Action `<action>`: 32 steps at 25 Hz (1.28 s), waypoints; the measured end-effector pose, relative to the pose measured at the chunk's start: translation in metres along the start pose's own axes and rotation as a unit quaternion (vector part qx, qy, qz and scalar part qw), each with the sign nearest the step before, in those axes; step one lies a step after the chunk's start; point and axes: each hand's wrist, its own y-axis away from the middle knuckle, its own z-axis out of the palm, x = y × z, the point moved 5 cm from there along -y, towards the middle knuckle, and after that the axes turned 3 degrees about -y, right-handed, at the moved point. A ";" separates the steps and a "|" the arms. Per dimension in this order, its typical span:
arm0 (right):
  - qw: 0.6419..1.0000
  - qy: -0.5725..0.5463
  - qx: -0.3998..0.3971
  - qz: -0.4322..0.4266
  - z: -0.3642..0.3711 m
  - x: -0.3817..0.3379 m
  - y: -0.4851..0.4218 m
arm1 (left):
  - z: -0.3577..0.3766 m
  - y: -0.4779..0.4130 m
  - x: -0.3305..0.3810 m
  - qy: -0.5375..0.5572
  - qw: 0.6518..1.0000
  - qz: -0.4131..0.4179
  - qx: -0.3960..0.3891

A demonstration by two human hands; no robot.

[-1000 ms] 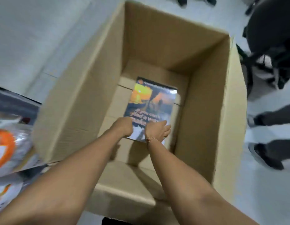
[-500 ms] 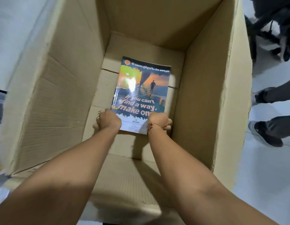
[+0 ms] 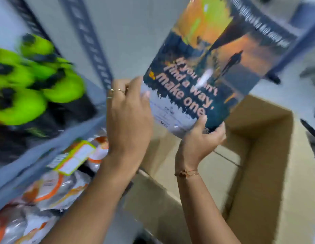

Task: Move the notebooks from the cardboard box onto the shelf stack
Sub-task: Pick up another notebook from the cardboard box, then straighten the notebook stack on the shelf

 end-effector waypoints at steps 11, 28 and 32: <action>0.813 -0.159 -0.379 -0.413 0.182 -0.302 0.238 | -0.371 -0.081 -0.071 -0.192 0.912 -0.118 0.342; 0.691 0.167 -0.571 -0.410 0.263 -0.299 0.258 | -0.364 -0.150 -0.144 -0.191 0.933 -0.301 0.054; 0.658 0.139 -0.622 -0.402 0.250 -0.300 0.245 | -0.364 -0.149 -0.136 -0.163 0.952 -0.247 0.081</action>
